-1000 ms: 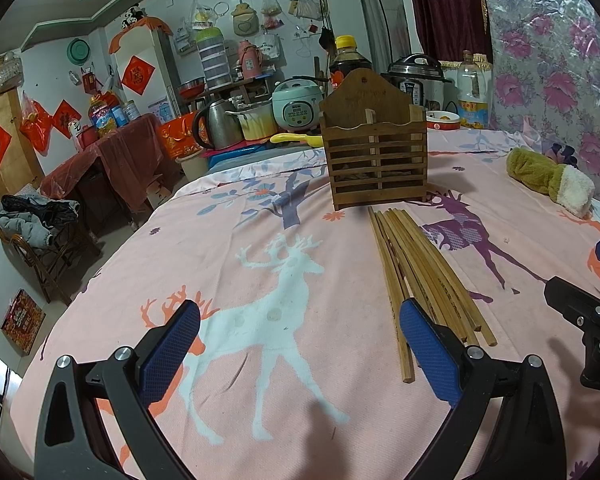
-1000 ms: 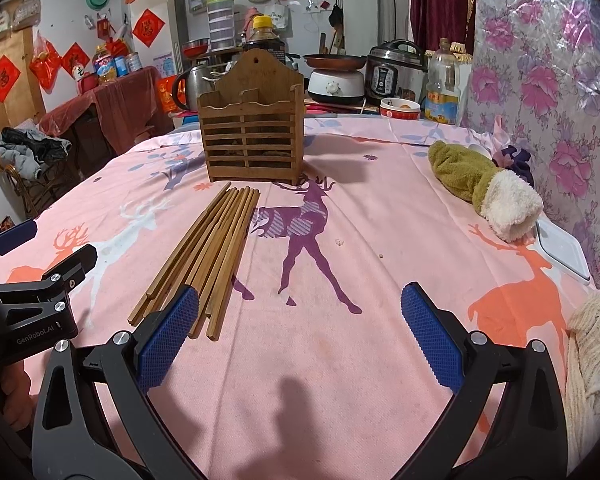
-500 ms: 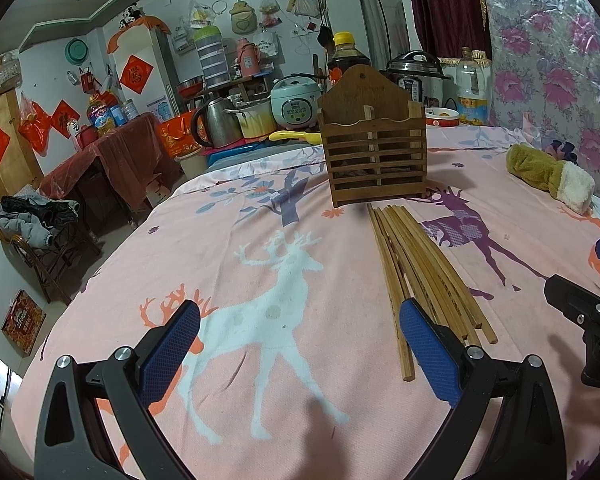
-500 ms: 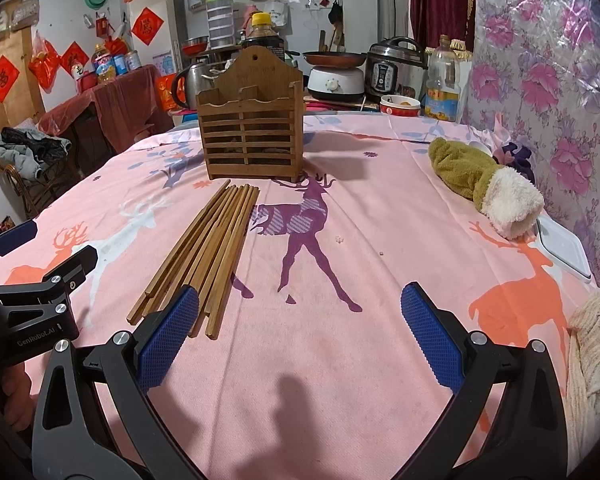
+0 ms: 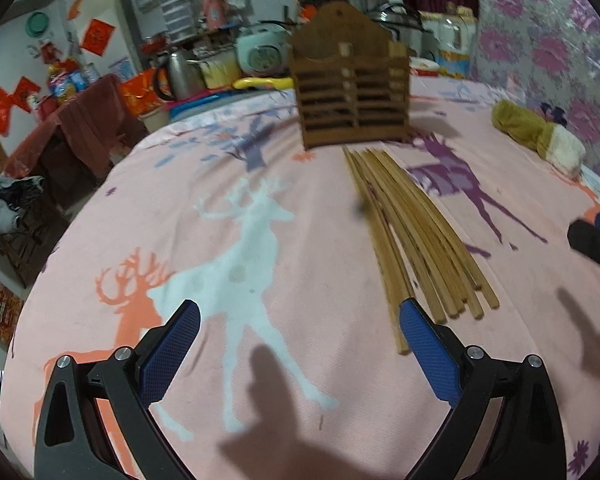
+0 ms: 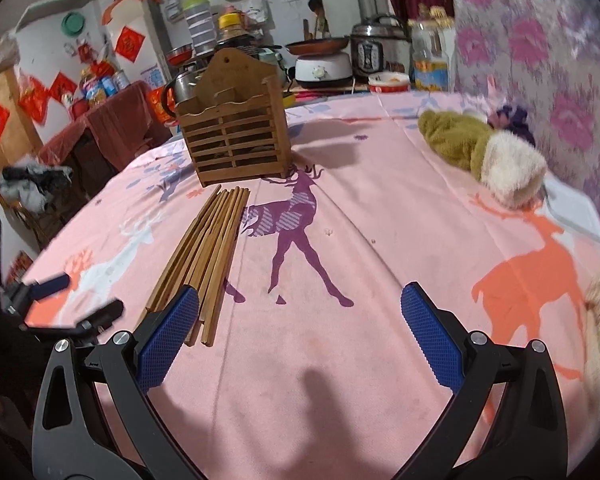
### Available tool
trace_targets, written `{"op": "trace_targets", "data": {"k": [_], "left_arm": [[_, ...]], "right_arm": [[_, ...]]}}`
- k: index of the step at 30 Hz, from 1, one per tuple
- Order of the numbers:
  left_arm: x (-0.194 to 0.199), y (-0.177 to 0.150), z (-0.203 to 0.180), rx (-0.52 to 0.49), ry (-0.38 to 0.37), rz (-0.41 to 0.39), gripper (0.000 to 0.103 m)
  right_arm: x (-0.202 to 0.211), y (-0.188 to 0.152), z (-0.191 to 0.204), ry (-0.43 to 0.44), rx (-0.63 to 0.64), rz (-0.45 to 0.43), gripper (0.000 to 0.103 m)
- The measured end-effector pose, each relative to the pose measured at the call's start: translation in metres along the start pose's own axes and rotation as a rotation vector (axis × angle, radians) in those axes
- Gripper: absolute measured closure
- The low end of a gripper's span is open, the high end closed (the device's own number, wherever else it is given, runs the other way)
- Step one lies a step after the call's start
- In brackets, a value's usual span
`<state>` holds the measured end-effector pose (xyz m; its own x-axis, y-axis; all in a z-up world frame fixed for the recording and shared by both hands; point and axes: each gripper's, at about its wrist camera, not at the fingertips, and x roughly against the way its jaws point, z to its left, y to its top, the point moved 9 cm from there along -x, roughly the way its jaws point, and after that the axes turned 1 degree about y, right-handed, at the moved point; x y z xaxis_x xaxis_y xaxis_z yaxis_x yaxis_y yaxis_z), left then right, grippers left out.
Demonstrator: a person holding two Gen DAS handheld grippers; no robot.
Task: Organize utensils
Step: 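Close the left tool on one bamboo chopstick while the right tool grasps another chopstick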
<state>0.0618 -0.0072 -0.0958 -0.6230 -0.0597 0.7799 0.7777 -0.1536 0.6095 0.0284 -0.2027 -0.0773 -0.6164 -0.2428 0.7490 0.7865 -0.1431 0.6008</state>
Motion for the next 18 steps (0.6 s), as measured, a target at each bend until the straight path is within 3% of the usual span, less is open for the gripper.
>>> {"op": "trace_targets", "data": {"k": [6, 10, 11, 15, 18], "left_arm": [[-0.003, -0.004, -0.019, -0.086, -0.039, 0.039, 0.005], [-0.019, -0.007, -0.012, -0.091, -0.022, 0.106, 0.005], [-0.023, -0.005, -0.007, -0.096, 0.003, 0.113, 0.005], [-0.035, 0.009, 0.041, -0.060, 0.221, 0.097, 0.005], [-0.034, 0.009, 0.050, 0.003, 0.164, 0.104, 0.006]], "right_arm": [[-0.001, 0.000, -0.004, 0.035, -0.066, 0.028, 0.006], [-0.006, 0.008, -0.009, 0.045, -0.073, 0.051, 0.006], [-0.005, 0.007, -0.008, 0.045, -0.075, 0.054, 0.006], [-0.006, 0.009, -0.012, 0.057, -0.083, 0.060, 0.006], [-0.005, 0.010, -0.012, 0.053, -0.077, 0.057, 0.006]]}}
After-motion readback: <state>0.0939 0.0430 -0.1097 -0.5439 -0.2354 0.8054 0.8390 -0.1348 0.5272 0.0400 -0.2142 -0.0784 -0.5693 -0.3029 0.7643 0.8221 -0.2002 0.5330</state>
